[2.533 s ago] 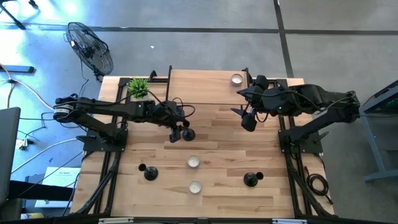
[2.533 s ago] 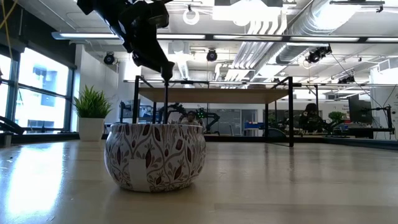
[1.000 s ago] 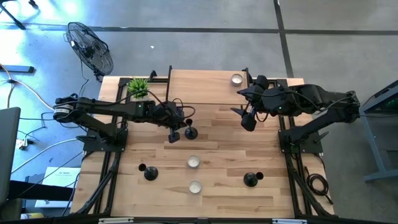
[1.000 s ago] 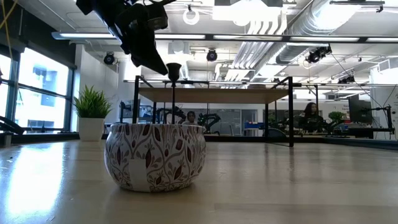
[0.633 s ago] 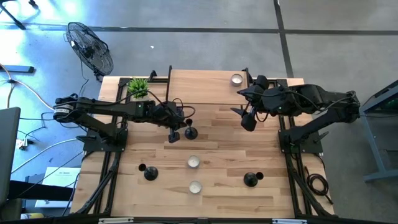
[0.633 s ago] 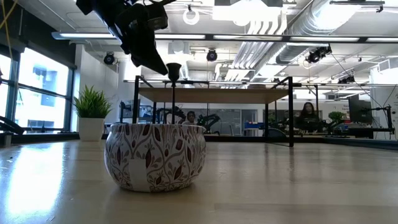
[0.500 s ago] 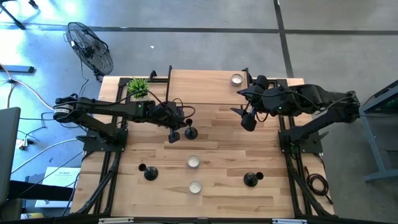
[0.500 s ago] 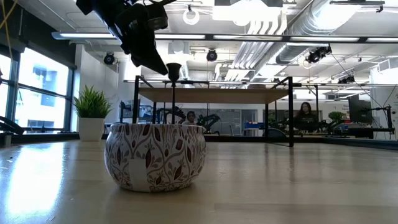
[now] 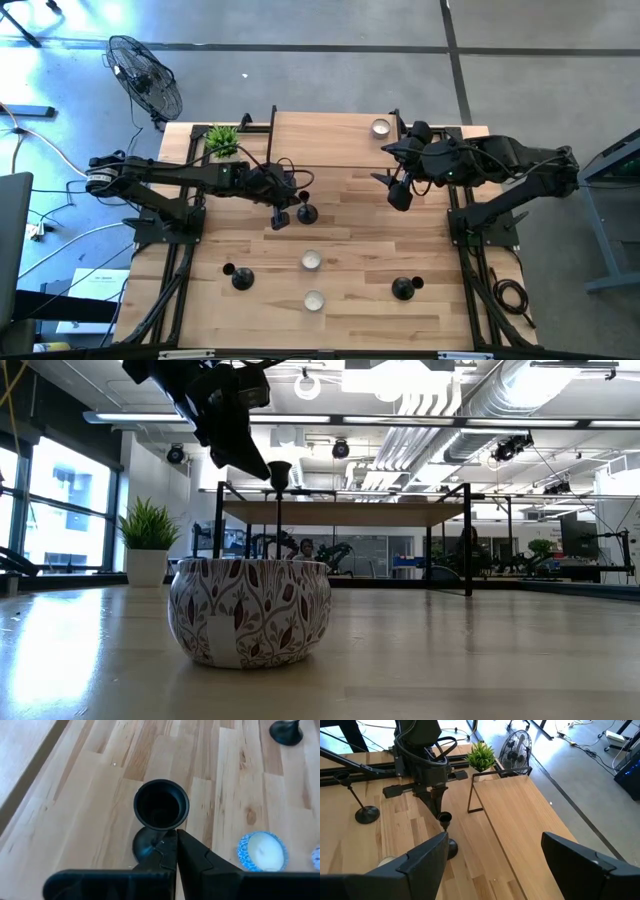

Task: Pick & Place candle stick holders
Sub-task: Put the top candle holder on the shelf

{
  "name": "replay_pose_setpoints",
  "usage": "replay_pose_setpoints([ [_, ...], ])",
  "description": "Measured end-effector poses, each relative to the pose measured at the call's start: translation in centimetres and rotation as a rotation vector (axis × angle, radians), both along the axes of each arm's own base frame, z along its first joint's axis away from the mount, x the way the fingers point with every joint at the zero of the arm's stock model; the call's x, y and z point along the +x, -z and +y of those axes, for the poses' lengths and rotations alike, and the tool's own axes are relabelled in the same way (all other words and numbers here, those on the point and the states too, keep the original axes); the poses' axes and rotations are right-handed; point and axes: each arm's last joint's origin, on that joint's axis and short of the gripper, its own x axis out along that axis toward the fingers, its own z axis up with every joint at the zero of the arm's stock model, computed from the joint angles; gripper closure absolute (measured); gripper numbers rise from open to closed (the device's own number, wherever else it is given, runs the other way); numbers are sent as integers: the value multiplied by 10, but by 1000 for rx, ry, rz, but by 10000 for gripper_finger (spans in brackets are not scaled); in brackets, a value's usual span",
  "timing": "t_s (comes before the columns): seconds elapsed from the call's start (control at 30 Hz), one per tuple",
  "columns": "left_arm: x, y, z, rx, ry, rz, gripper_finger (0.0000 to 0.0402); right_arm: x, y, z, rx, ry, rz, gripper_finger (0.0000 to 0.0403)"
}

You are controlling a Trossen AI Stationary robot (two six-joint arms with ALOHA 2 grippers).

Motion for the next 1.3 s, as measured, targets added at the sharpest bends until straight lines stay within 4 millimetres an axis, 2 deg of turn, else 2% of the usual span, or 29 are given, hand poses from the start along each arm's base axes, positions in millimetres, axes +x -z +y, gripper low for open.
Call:
replay_pose_setpoints([
  [0.2, 0, 0, -1, -40, 11, -3, 401, 0, 0, 0, 0, 1, 0, 91],
  [0.4, 0, 0, 0, 0, -16, 3, 401, 0, 0, 0, -3, -2, 1, 91],
  [0.6, 0, 0, 0, -15, -27, -3, 376, 0, 0, 0, -10, -6, 5, 91],
  [0.77, 0, 0, 0, -41, -51, -10, 333, 0, 0, 0, -14, -8, 6, 91],
  [1.13, -2, 2, -2, -96, 6, 17, 201, 0, 0, 0, -19, -12, 9, 91],
  [1.3, -3, 4, -1, -83, -16, 45, 155, 0, 0, 0, -19, -12, 9, 91],
])
